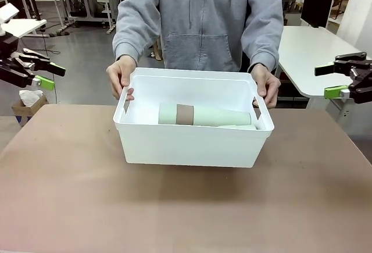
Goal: Stack the cups and store them in the basket.
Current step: Place the stack of Reusable plastic cups into the Pantry Basket.
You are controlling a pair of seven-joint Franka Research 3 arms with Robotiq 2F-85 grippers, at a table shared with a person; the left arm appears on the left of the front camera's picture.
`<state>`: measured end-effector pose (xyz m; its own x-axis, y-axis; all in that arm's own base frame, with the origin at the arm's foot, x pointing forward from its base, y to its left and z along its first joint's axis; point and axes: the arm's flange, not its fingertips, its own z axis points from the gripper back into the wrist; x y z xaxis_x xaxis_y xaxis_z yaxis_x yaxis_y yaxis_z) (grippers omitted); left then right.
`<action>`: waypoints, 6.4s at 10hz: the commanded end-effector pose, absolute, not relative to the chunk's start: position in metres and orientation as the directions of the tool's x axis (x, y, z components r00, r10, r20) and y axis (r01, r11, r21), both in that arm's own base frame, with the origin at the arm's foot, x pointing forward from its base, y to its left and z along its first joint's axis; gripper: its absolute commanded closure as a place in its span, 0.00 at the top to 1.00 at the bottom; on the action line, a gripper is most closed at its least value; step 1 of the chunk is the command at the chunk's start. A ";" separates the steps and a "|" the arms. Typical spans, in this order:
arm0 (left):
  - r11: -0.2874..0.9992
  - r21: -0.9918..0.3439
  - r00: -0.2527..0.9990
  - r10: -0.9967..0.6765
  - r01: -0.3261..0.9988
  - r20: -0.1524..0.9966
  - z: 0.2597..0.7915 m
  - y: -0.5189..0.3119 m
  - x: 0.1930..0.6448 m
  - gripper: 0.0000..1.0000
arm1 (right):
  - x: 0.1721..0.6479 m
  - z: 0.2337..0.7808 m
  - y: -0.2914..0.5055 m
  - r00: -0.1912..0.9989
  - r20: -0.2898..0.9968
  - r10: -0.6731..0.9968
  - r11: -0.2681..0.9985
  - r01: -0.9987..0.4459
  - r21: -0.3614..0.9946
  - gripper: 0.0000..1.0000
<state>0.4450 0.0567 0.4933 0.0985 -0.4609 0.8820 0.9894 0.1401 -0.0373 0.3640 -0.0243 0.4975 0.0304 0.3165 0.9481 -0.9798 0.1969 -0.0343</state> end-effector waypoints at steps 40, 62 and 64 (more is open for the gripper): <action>0.131 -0.036 0.094 -0.466 0.991 0.880 0.495 0.056 0.443 1.00 | 0.368 0.503 -0.024 0.044 0.951 0.306 0.212 -0.977 -0.023 1.00; 0.131 -0.036 0.094 -0.466 0.991 0.880 0.495 0.056 0.443 1.00 | 0.368 0.503 -0.024 0.044 0.951 0.306 0.212 -0.977 -0.023 1.00; 0.131 -0.036 0.094 -0.466 0.991 0.880 0.495 0.056 0.443 1.00 | 0.368 0.503 -0.024 0.044 0.951 0.306 0.212 -0.977 -0.023 1.00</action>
<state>0.4450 0.0567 0.4933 0.0985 -0.4609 0.8820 0.9894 0.1401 -0.0373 0.3640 -0.0246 0.4975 0.0307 0.3170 0.9479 -0.9796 0.1979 -0.0344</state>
